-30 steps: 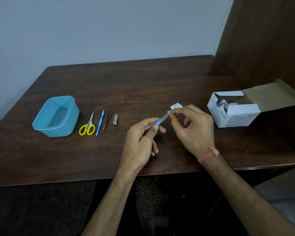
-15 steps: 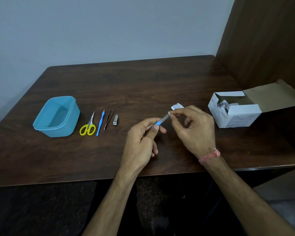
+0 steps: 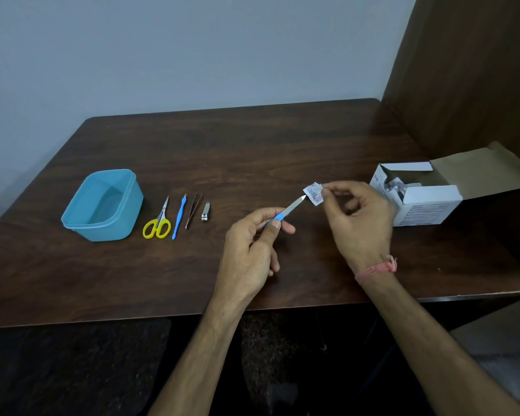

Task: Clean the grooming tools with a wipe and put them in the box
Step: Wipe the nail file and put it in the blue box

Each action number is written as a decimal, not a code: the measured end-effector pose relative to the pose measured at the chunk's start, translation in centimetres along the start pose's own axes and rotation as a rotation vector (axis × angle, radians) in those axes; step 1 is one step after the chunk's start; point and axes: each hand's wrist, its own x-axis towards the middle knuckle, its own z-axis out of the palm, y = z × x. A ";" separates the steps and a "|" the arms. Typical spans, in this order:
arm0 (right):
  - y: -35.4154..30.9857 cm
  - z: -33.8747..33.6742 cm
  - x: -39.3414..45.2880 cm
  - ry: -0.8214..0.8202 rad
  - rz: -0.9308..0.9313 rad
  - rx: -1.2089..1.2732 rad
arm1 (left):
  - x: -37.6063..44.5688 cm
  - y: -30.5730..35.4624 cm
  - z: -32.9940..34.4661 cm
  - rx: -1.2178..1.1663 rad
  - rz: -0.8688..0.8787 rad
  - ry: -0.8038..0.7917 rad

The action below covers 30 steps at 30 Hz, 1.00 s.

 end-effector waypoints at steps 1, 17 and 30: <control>-0.1 -0.1 -0.1 0.002 -0.023 0.009 | 0.0 0.0 0.0 0.003 -0.001 0.004; -0.9 0.1 -1.0 -0.127 -0.230 -0.089 | 0.1 -0.2 -0.1 -0.028 0.011 -0.009; -1.0 0.4 -1.8 -0.232 -0.437 -0.160 | 0.2 0.2 -0.1 -0.131 -0.017 -0.036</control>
